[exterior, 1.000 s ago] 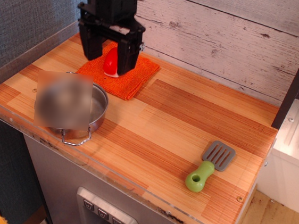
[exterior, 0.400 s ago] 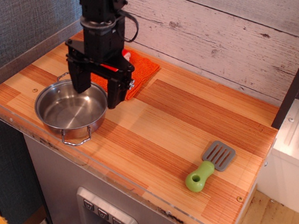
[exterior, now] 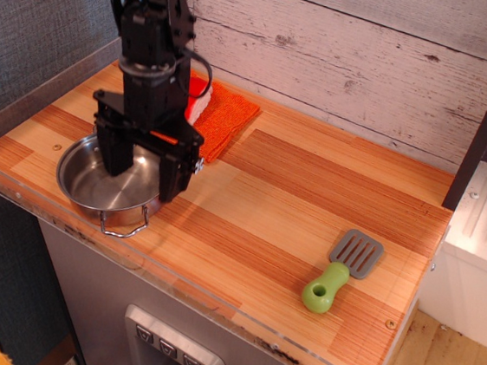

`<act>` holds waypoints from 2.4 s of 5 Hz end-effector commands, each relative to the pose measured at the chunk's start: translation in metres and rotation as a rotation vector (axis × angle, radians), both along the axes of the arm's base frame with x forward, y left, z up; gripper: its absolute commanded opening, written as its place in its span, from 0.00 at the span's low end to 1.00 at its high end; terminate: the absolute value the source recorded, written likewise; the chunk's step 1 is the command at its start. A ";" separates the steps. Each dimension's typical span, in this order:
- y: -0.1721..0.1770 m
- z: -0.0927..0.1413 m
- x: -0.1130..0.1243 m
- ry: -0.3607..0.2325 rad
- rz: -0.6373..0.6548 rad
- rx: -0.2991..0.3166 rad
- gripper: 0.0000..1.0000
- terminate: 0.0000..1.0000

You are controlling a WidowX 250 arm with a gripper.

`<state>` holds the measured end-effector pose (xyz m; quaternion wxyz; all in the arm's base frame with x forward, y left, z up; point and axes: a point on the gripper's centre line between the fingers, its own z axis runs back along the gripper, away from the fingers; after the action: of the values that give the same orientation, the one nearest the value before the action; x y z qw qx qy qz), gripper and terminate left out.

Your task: Put the silver pot directly right of the orange cloth.

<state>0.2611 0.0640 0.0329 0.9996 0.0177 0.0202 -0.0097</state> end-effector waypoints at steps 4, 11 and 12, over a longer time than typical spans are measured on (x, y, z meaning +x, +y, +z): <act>0.005 -0.014 -0.004 -0.123 0.038 0.013 0.00 0.00; -0.118 0.047 0.048 -0.132 -0.481 -0.106 0.00 0.00; -0.128 0.033 0.060 -0.095 -0.516 -0.085 0.00 0.00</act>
<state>0.3201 -0.0623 0.0499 0.9648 -0.0234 -0.0072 -0.2617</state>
